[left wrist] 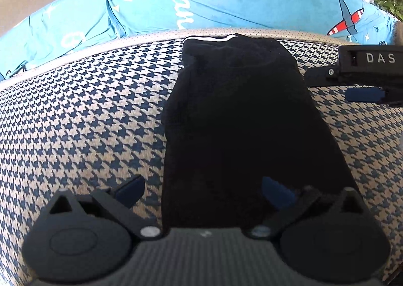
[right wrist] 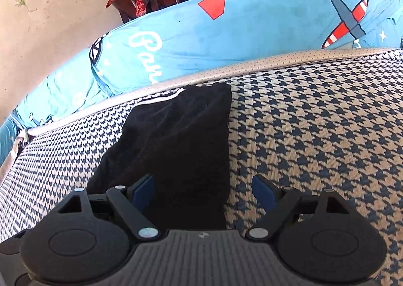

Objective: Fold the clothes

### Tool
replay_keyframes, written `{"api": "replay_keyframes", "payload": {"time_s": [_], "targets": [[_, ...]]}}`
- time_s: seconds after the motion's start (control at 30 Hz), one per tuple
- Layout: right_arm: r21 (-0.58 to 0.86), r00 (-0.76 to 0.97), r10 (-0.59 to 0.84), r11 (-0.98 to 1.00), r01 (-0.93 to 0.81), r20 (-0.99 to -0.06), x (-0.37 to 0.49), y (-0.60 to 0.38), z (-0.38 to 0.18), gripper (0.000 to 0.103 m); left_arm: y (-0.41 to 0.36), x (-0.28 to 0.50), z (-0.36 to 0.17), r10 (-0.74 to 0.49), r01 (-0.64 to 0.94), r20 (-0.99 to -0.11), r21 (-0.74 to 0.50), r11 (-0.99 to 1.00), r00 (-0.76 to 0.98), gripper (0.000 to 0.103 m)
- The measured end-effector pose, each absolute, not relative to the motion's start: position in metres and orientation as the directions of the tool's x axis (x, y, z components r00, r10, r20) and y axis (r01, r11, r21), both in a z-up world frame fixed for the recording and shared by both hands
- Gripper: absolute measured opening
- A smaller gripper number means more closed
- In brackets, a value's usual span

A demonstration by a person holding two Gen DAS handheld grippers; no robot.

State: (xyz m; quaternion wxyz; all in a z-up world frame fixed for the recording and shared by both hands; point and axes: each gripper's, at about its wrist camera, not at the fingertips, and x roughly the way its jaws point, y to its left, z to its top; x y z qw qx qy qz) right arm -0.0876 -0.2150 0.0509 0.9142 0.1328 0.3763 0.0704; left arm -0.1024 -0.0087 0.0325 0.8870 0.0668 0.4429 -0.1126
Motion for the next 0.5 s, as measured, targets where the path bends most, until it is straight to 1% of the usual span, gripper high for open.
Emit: {"api": "replay_keyframes", "payload": {"time_s": [0.23, 0.33, 0.5], "targets": [[0.312, 0.714, 0.244, 0.949, -0.037, -0.657, -0.065, -0.221, 0.049, 0.084, -0.015, -0.088, 0.031, -0.151, 0.279, -0.811, 0.015, 0.96, 0.565, 0.103], [0.339, 0.716, 0.263, 0.94, -0.039, -0.647, -0.053, -0.226, 0.046, 0.084, -0.017, -0.083, 0.032, -0.146, 0.284, -0.809, 0.027, 0.958, 0.569, 0.103], [0.389, 0.718, 0.297, 0.92, -0.04, -0.629, -0.034, -0.233, 0.041, 0.084, -0.015, -0.075, 0.028, -0.145, 0.265, -0.817, 0.01, 0.964, 0.559, 0.103]]}}
